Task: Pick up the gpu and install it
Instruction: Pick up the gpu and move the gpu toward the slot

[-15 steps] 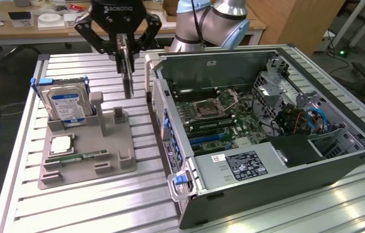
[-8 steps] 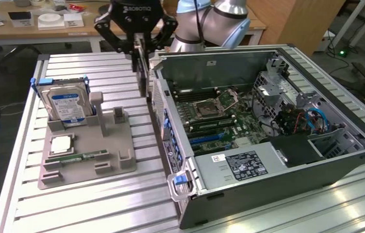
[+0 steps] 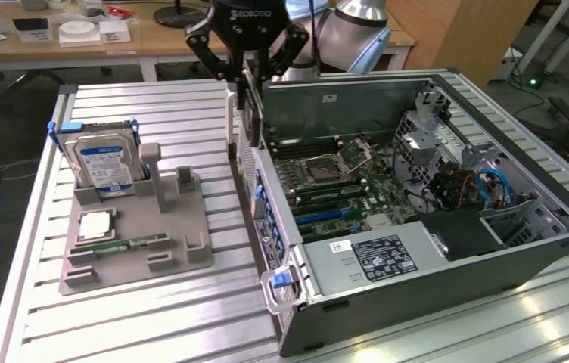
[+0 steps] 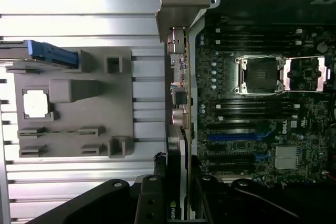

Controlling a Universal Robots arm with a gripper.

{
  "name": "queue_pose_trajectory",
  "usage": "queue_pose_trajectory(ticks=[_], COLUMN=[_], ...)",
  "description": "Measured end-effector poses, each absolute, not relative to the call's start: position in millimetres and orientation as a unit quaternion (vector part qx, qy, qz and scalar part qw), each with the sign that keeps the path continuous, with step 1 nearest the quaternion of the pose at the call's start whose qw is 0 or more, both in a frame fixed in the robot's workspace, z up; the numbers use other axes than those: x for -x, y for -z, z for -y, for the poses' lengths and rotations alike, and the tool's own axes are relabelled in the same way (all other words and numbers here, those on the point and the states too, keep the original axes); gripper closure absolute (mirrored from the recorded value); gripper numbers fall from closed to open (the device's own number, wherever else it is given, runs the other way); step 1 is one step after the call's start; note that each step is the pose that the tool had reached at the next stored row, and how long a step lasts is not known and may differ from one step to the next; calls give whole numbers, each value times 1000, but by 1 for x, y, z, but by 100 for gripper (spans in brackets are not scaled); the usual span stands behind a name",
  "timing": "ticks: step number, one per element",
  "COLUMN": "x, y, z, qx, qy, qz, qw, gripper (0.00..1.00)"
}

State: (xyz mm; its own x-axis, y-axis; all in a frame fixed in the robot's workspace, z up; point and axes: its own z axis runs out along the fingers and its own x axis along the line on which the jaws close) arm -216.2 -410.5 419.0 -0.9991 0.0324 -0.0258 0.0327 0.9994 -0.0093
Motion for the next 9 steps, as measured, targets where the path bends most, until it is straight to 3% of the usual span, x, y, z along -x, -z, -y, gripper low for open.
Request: queue_pose_trajectory(ticks=[9], x=[175], y=[-419], z=[410], qx=[-16], qy=[5], qz=[-1000], qw=[13], gripper=[73])
